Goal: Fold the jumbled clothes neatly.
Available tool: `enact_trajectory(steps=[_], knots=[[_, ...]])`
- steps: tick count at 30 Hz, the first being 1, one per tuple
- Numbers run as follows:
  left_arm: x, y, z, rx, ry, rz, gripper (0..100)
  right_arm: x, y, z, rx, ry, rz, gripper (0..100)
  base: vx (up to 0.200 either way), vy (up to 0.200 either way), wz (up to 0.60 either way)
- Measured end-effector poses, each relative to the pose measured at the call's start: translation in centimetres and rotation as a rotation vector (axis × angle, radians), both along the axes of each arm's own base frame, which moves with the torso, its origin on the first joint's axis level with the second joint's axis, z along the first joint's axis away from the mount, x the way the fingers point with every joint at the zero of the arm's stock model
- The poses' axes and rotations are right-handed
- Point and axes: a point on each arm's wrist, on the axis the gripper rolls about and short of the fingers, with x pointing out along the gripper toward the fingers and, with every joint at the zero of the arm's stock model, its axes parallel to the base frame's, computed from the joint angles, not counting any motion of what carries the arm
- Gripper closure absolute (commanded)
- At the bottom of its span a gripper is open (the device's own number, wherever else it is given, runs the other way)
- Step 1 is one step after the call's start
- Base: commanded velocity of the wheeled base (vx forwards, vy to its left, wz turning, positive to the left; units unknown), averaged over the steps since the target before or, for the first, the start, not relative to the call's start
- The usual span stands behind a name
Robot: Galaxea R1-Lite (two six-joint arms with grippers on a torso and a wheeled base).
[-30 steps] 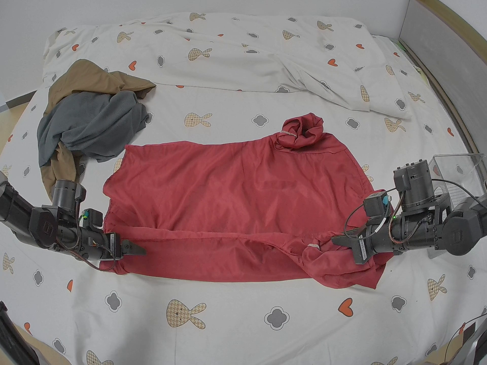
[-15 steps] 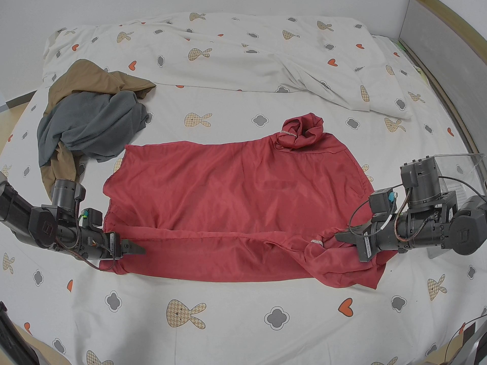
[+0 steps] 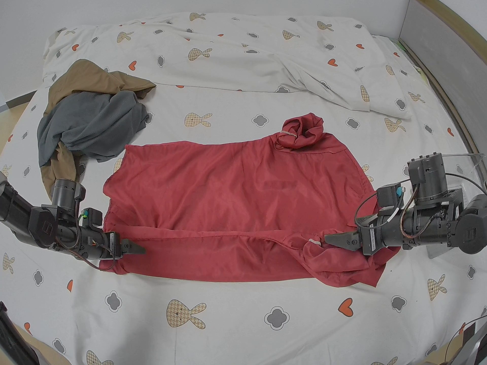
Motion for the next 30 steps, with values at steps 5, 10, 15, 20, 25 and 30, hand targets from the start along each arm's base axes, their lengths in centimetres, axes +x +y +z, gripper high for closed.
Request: enact_trajectory(steps=[5,10,15,20,25,30], knots=[[0.0,0.0,0.0,0.0,0.0,0.0,0,0.6,-0.1,1.3,0.1,0.013,-0.075,0,0.0,0.0,0.0],[0.0,0.1,0.2,-0.001,-0.005,0.005,0,1.3,0.6,2.3,0.213,0.057,-0.138,0,0.0,0.0,0.0],[0.4,0.9,0.4,-0.001,-0.02,0.03,0,0.7,2.3,1.6,0.252,0.131,-0.124,0,0.0,0.0,0.0],[1.5,1.6,1.1,0.002,-0.055,0.05,0,-0.4,3.1,-0.4,0.218,0.208,-0.101,0,0.0,0.0,0.0],[2.8,1.8,2.1,0.003,-0.079,0.053,0,-1.0,3.3,-1.9,0.195,0.263,-0.104,0,0.0,0.0,0.0],[3.9,1.9,3.3,0.003,-0.094,0.053,0,-1.4,3.1,-2.9,0.184,0.305,-0.12,0,0.0,0.0,0.0]])
